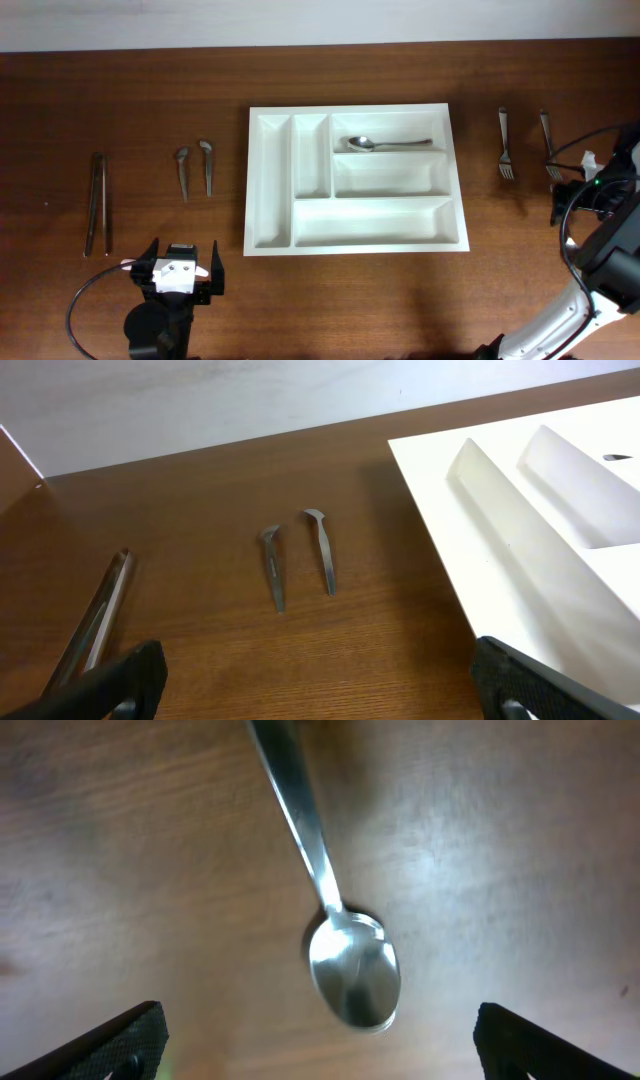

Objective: Pack container
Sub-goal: 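Move the right gripper down over the second right-side spoon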

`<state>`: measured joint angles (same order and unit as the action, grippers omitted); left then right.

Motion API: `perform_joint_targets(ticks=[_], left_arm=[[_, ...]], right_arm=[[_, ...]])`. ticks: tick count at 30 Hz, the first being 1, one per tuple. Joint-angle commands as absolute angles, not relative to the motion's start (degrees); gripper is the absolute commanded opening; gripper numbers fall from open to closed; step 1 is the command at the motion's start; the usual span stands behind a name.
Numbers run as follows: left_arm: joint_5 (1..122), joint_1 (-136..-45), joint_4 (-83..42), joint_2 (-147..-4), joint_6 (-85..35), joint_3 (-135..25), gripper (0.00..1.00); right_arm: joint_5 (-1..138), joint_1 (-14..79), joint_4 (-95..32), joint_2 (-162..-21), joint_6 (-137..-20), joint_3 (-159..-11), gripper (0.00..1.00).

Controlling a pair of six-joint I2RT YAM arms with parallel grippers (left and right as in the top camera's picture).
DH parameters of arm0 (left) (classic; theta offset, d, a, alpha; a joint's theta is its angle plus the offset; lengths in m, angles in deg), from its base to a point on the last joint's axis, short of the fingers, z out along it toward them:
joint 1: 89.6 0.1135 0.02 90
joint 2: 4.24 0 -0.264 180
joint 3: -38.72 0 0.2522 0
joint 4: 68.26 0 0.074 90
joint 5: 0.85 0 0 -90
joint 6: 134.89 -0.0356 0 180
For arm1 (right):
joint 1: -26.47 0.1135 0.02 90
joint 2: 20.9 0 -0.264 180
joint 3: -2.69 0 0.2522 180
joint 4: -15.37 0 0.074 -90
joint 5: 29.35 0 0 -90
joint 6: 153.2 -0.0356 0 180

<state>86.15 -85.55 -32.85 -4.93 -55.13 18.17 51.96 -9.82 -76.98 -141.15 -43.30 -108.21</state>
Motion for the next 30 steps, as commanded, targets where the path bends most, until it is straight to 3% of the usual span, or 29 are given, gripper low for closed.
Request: perform_joint_targets(ticks=[1, 8, 13, 18, 24, 30], left_arm=[[85.54, -85.31, -33.0, -4.58, -54.65, 18.5, 0.99], [85.54, -85.31, -33.0, -4.58, -54.63, 18.5, 0.99], [85.54, -85.31, -33.0, -4.58, -54.65, 18.5, 0.99], [85.54, -85.31, -33.0, -4.58, -54.65, 18.5, 0.99], [85.54, -85.31, -33.0, -4.58, -54.65, 18.5, 0.99], [85.54, -85.31, -33.0, -4.58, -54.63, 18.5, 0.99]], right_arm=[[52.29, -9.93, -77.7, -133.83, -45.73, -107.49, 0.98], [52.09, -9.93, -66.88, -123.03, -45.14, -97.61, 0.99], [52.29, -10.04, -57.44, -122.64, -40.0, -88.7, 0.98], [52.33, -10.02, -56.39, -123.31, -36.0, -86.18, 0.99], [60.9, -10.04, -54.71, -123.69, -22.85, -86.18, 0.99], [61.99, -10.04, -52.76, -126.35, -22.98, -86.18, 0.99]])
